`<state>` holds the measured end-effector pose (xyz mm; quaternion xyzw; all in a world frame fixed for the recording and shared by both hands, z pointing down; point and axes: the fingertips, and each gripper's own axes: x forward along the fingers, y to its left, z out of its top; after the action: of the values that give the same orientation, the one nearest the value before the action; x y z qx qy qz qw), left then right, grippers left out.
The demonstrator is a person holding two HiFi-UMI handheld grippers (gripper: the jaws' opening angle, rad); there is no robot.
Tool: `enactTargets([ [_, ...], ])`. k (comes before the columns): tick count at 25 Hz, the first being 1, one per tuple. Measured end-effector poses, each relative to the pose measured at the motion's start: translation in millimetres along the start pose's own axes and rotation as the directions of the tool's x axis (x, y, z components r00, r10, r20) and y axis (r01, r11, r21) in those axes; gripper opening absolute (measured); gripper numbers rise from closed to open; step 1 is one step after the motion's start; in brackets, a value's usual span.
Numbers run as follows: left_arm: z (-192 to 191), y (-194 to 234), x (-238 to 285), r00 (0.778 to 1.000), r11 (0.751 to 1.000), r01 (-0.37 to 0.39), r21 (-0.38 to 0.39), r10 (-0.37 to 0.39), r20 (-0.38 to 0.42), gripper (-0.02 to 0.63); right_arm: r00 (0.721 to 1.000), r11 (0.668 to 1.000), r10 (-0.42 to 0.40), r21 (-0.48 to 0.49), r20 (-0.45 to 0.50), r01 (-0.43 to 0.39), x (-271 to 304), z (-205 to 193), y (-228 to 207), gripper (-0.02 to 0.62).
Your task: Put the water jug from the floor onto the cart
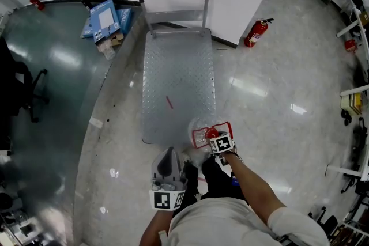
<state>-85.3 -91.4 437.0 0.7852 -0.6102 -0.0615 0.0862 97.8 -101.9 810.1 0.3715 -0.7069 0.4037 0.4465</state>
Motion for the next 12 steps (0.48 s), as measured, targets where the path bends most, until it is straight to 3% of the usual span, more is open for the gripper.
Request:
enactTargets([
  [9, 5.0, -3.1, 0.0, 1.0, 1.0, 0.008, -0.013, -0.008, 0.013, 0.003, 0.999, 0.998, 0.014, -0.056, 0.033, -0.012, -23.6, 9.0, 6.4, 0.281],
  [12, 9.7, -7.3, 2.1, 0.999, 1.0, 0.021, -0.013, -0.021, 0.029, 0.003, 0.991, 0.999, 0.013, -0.047, 0.134, -0.007, -52.7, 25.5, 7.1, 0.278],
])
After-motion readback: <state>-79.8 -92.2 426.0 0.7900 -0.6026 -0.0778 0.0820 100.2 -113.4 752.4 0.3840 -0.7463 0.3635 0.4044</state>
